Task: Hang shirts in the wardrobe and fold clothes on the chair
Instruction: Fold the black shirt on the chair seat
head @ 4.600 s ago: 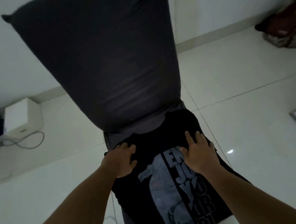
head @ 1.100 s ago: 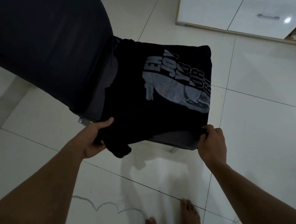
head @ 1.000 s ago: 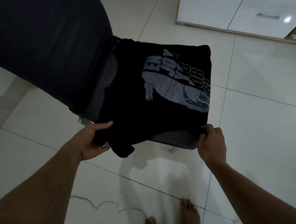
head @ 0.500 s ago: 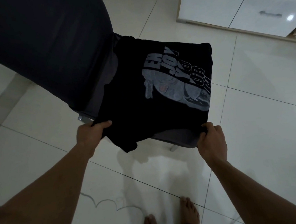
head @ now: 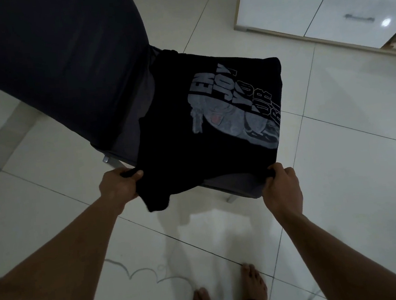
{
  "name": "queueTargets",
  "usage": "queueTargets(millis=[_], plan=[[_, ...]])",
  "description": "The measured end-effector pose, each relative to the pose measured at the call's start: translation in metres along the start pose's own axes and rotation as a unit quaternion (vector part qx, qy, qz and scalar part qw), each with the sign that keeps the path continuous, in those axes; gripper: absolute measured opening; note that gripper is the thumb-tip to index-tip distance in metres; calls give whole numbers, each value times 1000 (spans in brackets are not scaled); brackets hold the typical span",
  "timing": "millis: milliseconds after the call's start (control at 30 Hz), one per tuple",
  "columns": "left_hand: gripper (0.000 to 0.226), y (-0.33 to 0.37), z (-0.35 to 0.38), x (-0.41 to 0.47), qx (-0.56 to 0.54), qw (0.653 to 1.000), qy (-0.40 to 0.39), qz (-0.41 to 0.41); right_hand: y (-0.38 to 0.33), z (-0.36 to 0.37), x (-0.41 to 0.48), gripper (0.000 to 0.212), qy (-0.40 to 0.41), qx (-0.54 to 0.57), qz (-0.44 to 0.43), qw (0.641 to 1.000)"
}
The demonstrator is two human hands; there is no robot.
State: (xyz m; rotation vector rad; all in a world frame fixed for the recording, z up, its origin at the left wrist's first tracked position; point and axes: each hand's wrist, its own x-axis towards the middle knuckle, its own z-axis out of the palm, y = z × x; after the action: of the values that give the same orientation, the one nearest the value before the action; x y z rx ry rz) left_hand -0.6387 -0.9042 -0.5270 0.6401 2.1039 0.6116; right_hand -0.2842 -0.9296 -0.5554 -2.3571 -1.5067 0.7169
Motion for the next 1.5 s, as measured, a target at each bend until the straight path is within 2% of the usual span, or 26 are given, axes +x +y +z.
queueTargets(millis=[67, 233, 300, 367, 433, 533, 633, 700, 767, 867, 933, 1033, 1133, 1267, 1367, 1500], plan=[[26, -1, -9, 0, 45, 998, 32, 14, 0, 0, 1, 29, 0, -6, -1, 1000], [34, 6, -27, 3, -49, 998, 33, -27, -1, 1, 0, 28, 5, 0, 6, 1000], [36, 12, -31, 5, -140, 988, 6, -66, 0, 2, 0, 27, 9, 4, 11, 1000], [41, 17, -32, 6, -196, 976, -61, -76, 1, 2, -2, 26, 13, 0, 9, 1000], [25, 24, -29, 3, -175, 974, -120, -78, 3, 1, -3, 26, 19, -1, 5, 1000], [12, 33, -29, -1, -60, 974, -194, -100, 4, -1, -2, 24, 27, 2, -4, 1000], [42, 45, -30, -3, 39, 959, -273, -72, 5, -4, 0, 24, 27, 25, -1, 999], [41, 57, -27, -6, 32, 965, -258, -15, 7, -5, 0, 25, 30, 36, 9, 999], [27, 70, -29, -8, -45, 964, -264, 11, 6, -8, 0, 23, 38, 57, 21, 997], [13, 83, -35, -9, -170, 944, -281, -36, 6, -11, 1, 12, 47, 113, 43, 992], [12, 88, -39, -10, -201, 933, -293, -64, 8, -10, 2, 10, 54, 136, 58, 988], [30, 91, -40, -12, -175, 940, -285, -61, 11, -8, 4, 16, 54, 132, 68, 987], [32, 88, -36, -17, -203, 942, -261, -65, 14, -5, 6, 17, 46, 121, 61, 990], [56, 64, -23, -27, -255, 913, -298, -109, 13, 0, 3, 17, 41, 124, 70, 989], [57, 42, -8, -46, -260, 901, -316, -142, 13, 4, 2, 20, 37, 120, 76, 989], [75, 19, 17, -56, -214, 946, -176, -169, 11, 6, 0, 19, 36, 113, 74, 990]])
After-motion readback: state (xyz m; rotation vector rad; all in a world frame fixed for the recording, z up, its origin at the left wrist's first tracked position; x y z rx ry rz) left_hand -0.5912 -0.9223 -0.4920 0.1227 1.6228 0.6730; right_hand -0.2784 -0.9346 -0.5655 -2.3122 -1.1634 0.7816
